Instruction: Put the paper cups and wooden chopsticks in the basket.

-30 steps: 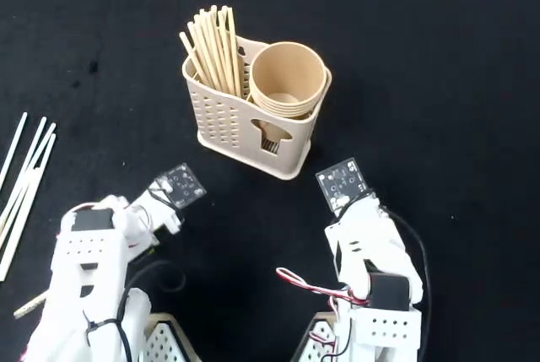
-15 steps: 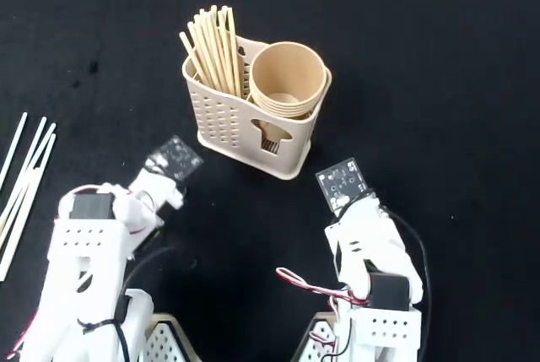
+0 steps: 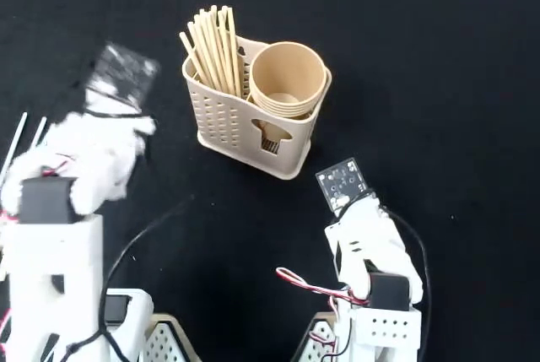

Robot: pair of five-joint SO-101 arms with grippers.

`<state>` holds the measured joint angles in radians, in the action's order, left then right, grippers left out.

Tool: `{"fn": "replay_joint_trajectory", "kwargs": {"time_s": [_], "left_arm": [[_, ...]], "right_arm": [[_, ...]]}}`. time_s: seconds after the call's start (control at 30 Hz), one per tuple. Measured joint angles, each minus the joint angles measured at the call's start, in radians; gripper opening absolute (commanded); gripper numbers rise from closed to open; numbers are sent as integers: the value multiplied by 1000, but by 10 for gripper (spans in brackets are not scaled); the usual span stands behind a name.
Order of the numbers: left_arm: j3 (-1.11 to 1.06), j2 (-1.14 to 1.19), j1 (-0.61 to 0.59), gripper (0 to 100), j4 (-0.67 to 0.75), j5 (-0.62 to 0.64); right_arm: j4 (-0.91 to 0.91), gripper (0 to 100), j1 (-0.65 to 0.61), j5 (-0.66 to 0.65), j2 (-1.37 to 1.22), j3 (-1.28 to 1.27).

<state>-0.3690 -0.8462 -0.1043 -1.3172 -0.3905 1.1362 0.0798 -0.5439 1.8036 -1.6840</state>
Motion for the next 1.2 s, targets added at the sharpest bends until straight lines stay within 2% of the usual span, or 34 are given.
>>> {"fn": "replay_joint_trajectory", "kwargs": {"time_s": [0.1,0.23,0.33,0.4,0.63,0.9,1.1,1.2], "left_arm": [[138,32,0,28,170,48],[195,121,0,28,522,91],[218,210,8,28,793,189],[264,267,29,28,914,278],[562,430,92,29,891,589],[591,655,160,29,882,647],[440,672,166,29,980,654],[400,654,169,29,973,654]], "right_arm": [[0,53,0,0,0,0],[0,53,0,0,0,0],[0,53,0,0,0,0],[0,53,0,0,0,0],[0,53,0,0,0,0],[0,53,0,0,0,0],[0,53,0,0,0,0],[0,53,0,0,0,0]]}}
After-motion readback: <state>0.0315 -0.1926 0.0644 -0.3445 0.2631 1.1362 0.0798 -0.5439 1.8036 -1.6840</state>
